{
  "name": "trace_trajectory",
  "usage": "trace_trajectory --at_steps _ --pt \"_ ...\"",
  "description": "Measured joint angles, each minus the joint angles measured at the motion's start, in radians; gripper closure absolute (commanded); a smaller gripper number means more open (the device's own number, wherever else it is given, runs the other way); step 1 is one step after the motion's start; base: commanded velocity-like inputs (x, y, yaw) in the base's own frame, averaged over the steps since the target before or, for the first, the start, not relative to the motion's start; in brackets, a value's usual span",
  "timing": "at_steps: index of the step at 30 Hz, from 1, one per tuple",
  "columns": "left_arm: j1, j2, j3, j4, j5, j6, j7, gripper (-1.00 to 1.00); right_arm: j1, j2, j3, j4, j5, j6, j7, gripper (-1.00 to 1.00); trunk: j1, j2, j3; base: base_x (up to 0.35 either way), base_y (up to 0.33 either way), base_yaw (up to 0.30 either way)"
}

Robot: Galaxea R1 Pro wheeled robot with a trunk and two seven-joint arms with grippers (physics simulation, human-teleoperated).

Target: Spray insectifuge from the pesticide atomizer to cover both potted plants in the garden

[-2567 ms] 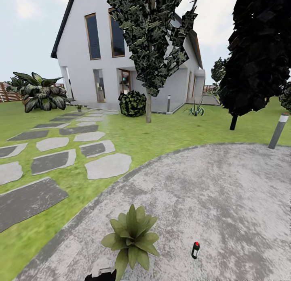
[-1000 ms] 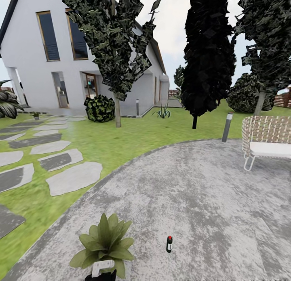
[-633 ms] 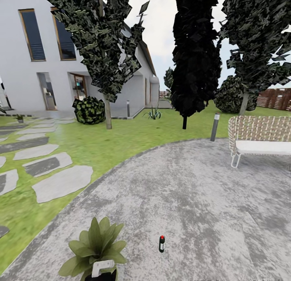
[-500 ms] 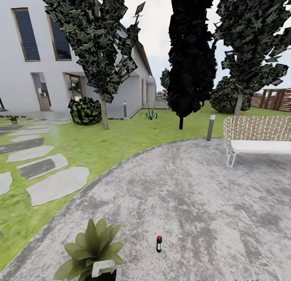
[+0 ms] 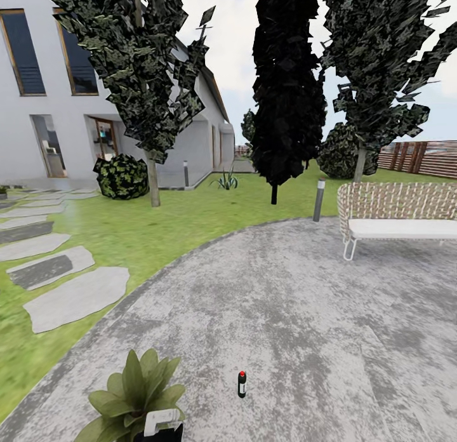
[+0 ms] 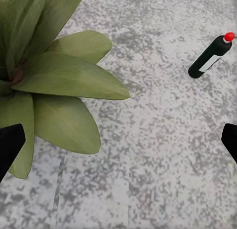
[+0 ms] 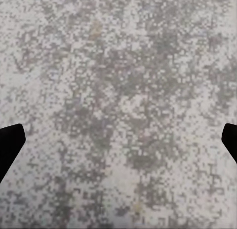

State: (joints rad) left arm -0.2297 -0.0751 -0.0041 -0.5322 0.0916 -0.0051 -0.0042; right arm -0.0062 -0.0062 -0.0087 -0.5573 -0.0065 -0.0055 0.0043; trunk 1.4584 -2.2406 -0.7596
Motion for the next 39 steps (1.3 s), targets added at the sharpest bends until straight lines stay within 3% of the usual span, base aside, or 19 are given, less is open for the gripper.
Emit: trace_trajectory --at_steps 9,31,39 --pt "0.000 0.000 0.000 0.000 0.000 0.000 0.000 -1.00 0.000 0.000 -0.001 -0.007 -0.001 -0.001 0.000 -1.00 0.000 0.000 0.000 0.000 0.000 -0.013" --pt "0.000 0.000 0.000 0.000 0.000 0.000 0.000 -1.00 0.000 -0.001 -0.004 -0.009 -0.003 0.000 -0.001 -1.00 0.000 0.000 0.018 0.000 0.000 -0.252" --pt "0.000 0.000 0.000 0.000 0.000 0.000 0.000 -1.00 0.000 0.000 -0.004 -0.009 -0.002 -0.001 -0.001 -1.00 0.000 0.000 0.018 0.000 0.000 -0.048"
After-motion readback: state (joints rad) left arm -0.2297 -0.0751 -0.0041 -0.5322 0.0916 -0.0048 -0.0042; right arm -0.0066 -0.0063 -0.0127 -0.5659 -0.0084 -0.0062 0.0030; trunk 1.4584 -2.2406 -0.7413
